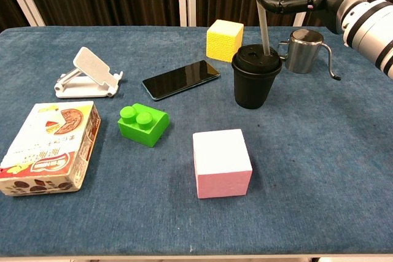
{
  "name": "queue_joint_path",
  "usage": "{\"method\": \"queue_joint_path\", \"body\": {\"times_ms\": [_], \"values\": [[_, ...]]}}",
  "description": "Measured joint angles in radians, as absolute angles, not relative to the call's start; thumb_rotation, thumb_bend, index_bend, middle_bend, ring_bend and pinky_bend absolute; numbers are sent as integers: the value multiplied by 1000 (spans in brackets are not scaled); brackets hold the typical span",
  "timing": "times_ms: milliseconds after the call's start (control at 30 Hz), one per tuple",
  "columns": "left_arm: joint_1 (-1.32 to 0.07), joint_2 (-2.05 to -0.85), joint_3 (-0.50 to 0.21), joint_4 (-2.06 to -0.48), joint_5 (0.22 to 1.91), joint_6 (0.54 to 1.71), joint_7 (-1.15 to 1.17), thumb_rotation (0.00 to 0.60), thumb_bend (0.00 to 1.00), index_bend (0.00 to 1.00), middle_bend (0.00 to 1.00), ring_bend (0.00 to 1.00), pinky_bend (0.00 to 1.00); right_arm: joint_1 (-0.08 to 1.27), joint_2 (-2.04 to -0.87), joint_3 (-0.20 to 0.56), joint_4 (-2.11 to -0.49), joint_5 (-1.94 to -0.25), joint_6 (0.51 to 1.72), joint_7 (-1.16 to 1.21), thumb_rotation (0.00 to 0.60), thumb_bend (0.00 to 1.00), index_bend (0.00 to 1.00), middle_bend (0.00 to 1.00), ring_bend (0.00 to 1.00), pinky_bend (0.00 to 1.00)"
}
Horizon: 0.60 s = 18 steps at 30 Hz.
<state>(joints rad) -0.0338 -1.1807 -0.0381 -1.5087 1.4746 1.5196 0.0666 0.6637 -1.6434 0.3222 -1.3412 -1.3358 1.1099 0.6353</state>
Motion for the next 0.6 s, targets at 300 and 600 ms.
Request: {"method": "queue_joint_path", "body": {"times_ms": [300, 600], "values": [[-34, -1179, -38, -1512, 1474, 1519, 70, 600, 0, 0, 41, 0, 0, 658, -1637, 306, -1328, -1345, 1097, 678, 600, 640, 345, 248, 48, 161], [-38, -1178, -39, -1517, 1479, 1519, 73, 600, 0, 0, 42, 0, 0, 641, -1600, 288, -1349, -1394, 1133, 688, 600, 590, 216, 220, 24, 131]]}}
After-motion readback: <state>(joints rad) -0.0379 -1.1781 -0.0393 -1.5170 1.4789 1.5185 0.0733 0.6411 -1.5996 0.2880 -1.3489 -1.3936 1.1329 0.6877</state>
